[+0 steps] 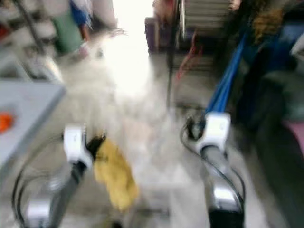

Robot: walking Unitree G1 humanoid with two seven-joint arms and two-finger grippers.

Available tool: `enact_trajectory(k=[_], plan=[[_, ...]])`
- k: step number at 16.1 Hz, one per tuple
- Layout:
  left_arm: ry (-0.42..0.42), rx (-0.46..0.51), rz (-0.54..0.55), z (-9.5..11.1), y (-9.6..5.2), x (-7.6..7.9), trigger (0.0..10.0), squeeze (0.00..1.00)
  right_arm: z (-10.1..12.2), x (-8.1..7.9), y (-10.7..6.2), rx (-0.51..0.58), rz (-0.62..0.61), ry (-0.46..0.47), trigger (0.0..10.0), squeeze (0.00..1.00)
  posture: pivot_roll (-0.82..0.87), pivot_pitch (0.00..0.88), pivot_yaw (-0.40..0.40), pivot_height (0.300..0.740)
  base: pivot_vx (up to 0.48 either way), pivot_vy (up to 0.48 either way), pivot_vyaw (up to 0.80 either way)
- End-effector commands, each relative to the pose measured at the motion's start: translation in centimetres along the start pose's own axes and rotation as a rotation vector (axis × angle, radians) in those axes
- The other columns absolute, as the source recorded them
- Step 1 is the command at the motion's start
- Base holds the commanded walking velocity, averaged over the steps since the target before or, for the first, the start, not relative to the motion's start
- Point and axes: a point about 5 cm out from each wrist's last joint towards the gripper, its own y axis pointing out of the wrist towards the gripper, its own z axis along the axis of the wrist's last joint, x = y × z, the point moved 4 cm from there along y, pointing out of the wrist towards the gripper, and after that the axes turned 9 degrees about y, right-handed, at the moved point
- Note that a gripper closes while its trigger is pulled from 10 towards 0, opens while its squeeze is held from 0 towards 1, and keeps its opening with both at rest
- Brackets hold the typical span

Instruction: Hang hanger

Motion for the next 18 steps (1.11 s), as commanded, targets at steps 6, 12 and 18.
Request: enact_trajectory(k=[6, 12, 18], plan=[[0.045, 0.132, 0.035, 2.9, -0.6, -2.1, 10.0, 0.00, 1.1, 0.1, -0.8, 0.043, -0.017, 0.007, 10.0, 0.00, 0.02, 0.007, -0.003, 0.740, 0.000, 0.000, 0.00], [0.030, 0.159, 0.002, 3.4, 0.0, -1.7, 10.0, 0.00, 0.6, -0.9, -1.3, 0.037, 0.001, 0.017, 10.0, 0.00, 0.02, 0.003, 0.007, 0.740, 0.148, 0.000, -0.26], [0.025, 0.168, -0.001, 3.4, 0.2, -1.6, 10.0, 0.00, 0.8, -0.7, -1.1, 0.042, 0.005, 0.003, 10.0, 0.00, 0.02, 0.004, 0.005, 0.740, 0.339, 0.000, 0.00]])
